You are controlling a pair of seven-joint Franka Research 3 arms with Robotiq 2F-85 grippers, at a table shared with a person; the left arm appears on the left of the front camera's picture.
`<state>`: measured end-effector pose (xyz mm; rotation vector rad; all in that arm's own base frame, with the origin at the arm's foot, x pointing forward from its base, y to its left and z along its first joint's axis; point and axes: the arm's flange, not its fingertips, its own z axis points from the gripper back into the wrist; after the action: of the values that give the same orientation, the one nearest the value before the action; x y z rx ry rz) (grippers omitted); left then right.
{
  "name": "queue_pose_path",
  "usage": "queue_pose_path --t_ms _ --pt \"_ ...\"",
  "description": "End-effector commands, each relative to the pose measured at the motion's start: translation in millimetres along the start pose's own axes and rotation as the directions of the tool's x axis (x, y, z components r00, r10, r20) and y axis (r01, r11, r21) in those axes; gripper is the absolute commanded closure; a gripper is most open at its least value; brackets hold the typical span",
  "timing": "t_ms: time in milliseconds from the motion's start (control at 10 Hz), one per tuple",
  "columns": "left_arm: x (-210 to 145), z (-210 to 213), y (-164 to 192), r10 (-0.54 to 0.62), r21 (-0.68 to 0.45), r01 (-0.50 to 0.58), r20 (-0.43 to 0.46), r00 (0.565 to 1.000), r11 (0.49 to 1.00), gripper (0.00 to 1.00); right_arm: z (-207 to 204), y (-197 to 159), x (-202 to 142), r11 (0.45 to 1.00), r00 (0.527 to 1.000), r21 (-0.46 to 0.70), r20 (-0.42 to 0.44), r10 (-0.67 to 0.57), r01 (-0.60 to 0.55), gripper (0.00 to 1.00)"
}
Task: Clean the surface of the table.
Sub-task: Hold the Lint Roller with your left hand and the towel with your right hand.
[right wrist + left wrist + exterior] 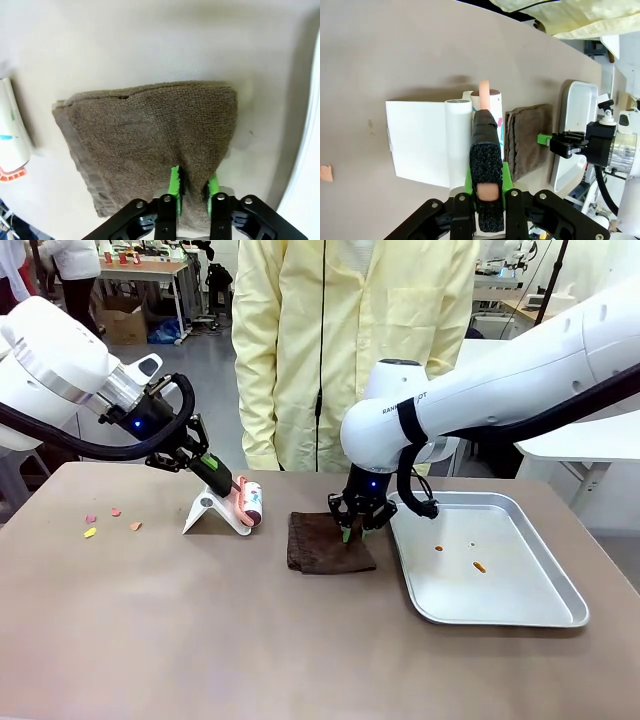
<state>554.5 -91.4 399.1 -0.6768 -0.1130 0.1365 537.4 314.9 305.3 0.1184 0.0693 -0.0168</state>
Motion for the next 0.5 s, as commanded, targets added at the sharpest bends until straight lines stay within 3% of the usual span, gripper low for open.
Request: queue_pose_path --t_ms 0,400 --pt "-1.2 -1.0 2.1 -0.013 -0.007 0.013 0.009 1.0 1.0 1.0 -6.3 3.8 4.3 1.0 1.0 -0.018 -0.009 -0.017 0.017 1.0" --pt "-4.0 2.9 0.0 -0.023 -0.034 0.024 0.026 0.999 0.999 1.0 -0.3 -1.0 4.1 0.999 0.999 0.021 -0.006 -0.033 0.033 1.0"
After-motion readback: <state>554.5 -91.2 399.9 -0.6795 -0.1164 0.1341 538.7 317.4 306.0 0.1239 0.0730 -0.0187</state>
